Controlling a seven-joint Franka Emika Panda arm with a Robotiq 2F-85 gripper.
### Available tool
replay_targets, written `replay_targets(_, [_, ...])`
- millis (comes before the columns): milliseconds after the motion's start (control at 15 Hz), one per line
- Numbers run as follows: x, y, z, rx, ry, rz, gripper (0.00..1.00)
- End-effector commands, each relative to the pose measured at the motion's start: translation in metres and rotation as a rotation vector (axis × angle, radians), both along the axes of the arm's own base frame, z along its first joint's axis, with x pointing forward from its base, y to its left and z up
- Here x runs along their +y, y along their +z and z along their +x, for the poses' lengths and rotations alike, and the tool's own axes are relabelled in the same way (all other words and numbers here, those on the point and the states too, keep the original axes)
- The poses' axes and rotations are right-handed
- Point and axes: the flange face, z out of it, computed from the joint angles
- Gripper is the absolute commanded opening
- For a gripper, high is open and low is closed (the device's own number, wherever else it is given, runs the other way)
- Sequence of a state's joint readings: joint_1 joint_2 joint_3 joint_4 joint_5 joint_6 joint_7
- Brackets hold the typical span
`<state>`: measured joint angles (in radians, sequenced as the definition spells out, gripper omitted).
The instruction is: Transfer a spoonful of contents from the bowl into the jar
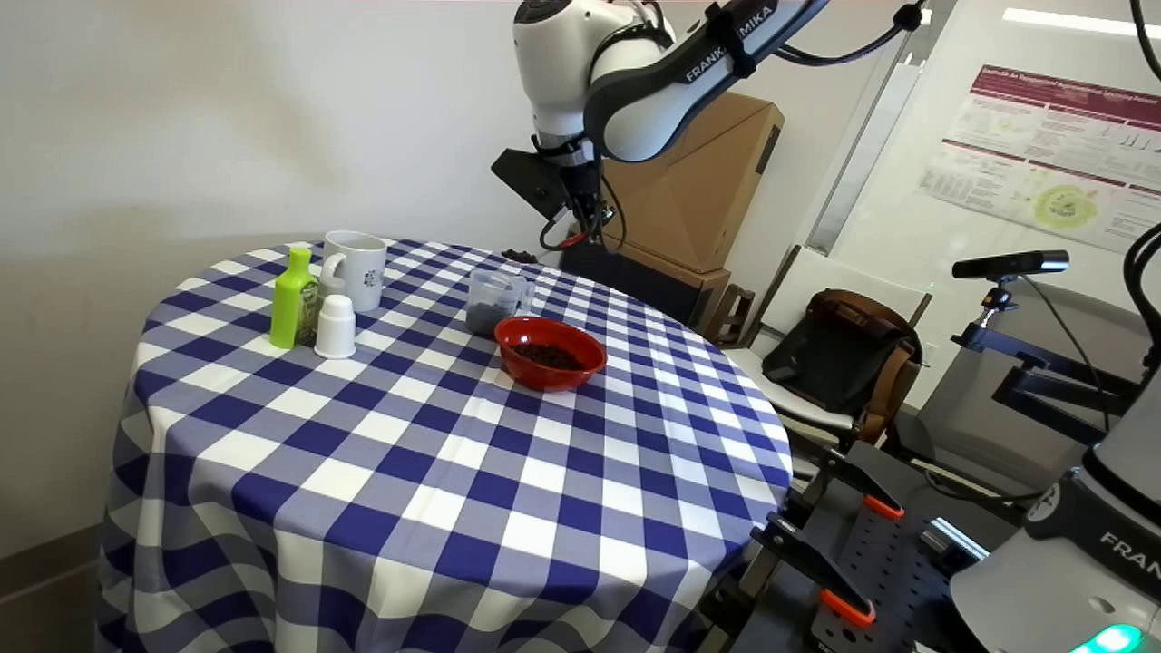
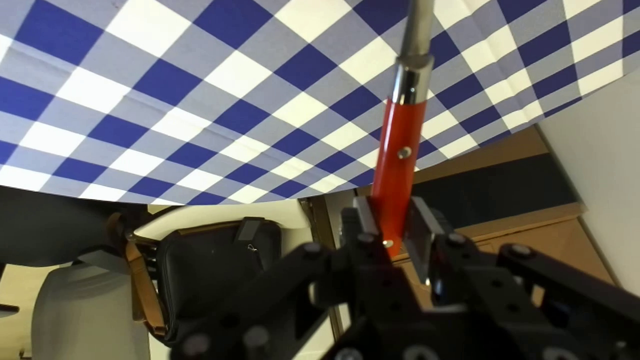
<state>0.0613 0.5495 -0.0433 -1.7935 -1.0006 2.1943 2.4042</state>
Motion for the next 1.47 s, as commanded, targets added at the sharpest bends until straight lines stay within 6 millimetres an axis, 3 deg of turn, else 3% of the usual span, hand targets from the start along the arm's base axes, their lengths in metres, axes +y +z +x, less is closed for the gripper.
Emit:
replay_targets(0, [-0.004,-0.003,0.018,0.018,-0.012,-0.004,0.05])
replay_targets(667, [0.009,-0.02,0.037,-0.006,-0.011,-0.032,0.05])
replay_targets(1400, [0.014,-0.028,0.037,-0.052,-0.016,-0.058,0.05])
